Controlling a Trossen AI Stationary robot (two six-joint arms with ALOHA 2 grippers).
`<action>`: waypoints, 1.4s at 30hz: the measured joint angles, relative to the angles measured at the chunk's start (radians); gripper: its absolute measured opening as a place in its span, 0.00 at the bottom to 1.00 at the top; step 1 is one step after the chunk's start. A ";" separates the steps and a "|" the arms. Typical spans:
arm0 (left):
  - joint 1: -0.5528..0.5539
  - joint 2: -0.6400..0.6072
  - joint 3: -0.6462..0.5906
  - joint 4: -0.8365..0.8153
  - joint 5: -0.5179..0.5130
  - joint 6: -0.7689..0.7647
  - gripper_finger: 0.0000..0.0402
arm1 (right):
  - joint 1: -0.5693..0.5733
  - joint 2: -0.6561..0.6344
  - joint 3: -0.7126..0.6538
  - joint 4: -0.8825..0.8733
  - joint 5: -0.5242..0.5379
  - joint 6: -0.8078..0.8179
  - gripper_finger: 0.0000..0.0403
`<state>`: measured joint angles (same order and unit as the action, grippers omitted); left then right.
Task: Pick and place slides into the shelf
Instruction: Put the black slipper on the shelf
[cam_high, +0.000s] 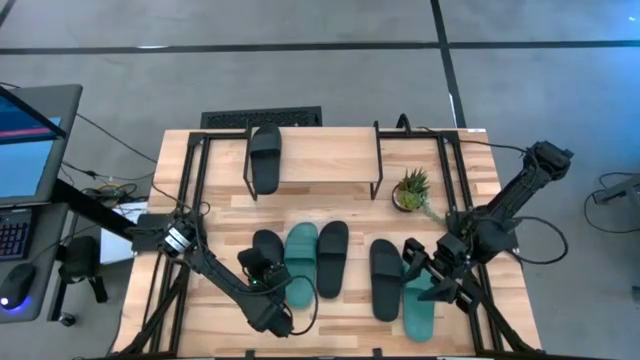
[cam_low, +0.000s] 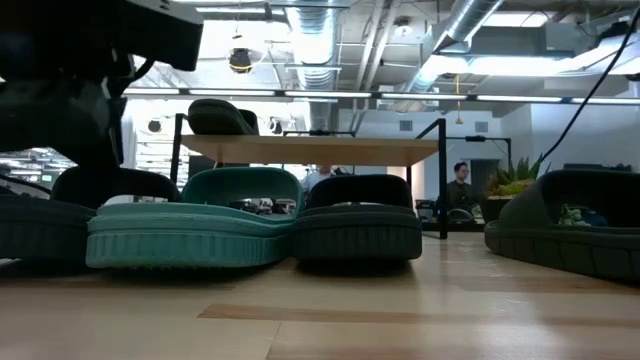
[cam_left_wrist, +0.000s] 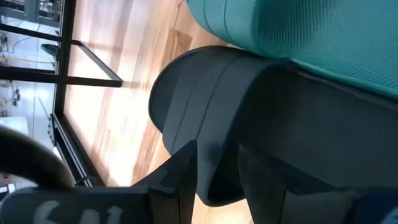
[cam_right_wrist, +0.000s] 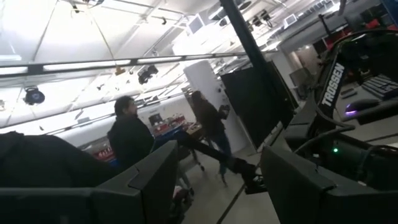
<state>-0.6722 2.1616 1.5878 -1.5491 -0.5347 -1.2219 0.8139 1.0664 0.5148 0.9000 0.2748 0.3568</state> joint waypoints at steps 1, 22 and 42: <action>0.000 0.000 -0.004 -0.001 0.000 0.003 0.26 | 0.000 0.000 0.000 0.001 0.000 0.000 0.53; -0.001 0.000 -0.015 0.032 -0.029 0.236 0.19 | 0.005 0.000 0.000 -0.002 -0.008 -0.029 0.53; 0.049 0.000 -0.055 0.039 -0.071 0.246 0.17 | 0.004 0.000 0.000 -0.002 -0.007 -0.024 0.53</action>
<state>-0.6234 2.1612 1.5330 -1.5101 -0.6059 -0.9756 0.8181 1.0664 0.5148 0.8978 0.2680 0.3325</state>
